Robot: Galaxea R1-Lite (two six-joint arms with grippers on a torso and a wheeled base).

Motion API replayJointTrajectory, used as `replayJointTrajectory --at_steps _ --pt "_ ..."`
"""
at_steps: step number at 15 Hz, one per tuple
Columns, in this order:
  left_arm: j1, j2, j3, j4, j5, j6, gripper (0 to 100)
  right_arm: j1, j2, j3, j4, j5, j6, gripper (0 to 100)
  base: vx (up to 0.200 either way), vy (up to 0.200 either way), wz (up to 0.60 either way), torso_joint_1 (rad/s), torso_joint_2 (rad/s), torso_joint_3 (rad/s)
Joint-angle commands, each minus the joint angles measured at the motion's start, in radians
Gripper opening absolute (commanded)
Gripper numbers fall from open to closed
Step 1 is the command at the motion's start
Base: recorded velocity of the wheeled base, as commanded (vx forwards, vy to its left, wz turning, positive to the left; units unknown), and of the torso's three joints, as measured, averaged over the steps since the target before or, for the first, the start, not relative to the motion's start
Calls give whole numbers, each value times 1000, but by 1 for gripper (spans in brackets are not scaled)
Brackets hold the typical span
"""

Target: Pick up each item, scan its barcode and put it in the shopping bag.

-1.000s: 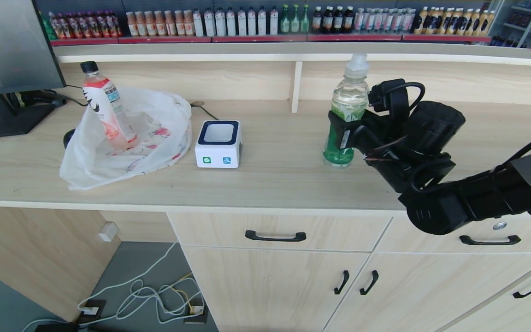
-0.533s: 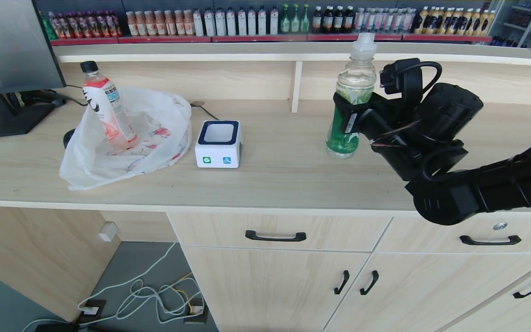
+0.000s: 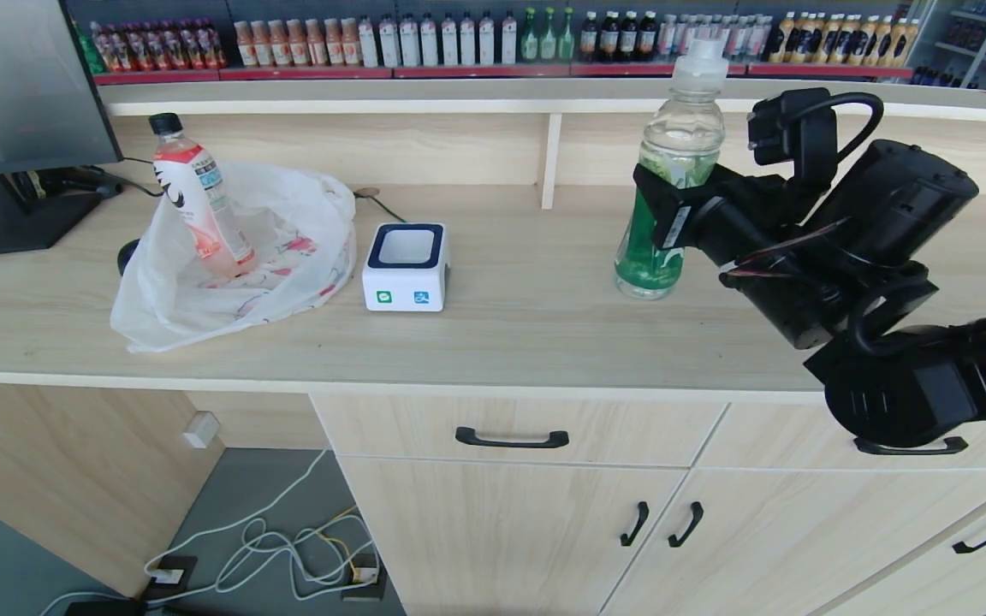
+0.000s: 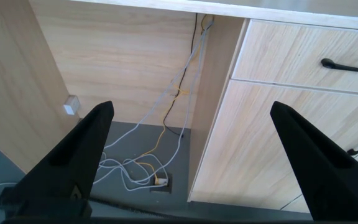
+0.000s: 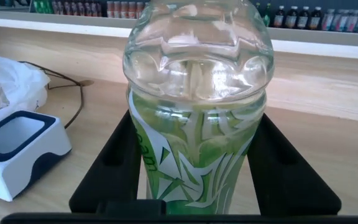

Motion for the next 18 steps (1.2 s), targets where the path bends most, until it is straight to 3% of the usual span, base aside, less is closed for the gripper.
replayJointTrajectory --at_steps 1,8,12,18 --pt "0 0 0 0 0 0 100 37 -108 104 -13 -4 24 0 0 0 0 0 0 0" --pt "0 0 0 0 0 0 100 92 -302 463 -154 -3 29 0 0 0 0 0 0 0" --pt "0 0 0 0 0 0 100 110 -397 558 -157 -1 47 0 0 0 0 0 0 0" --pt "0 0 0 0 1 0 100 110 -513 698 -157 120 141 0 0 0 0 0 0 0"
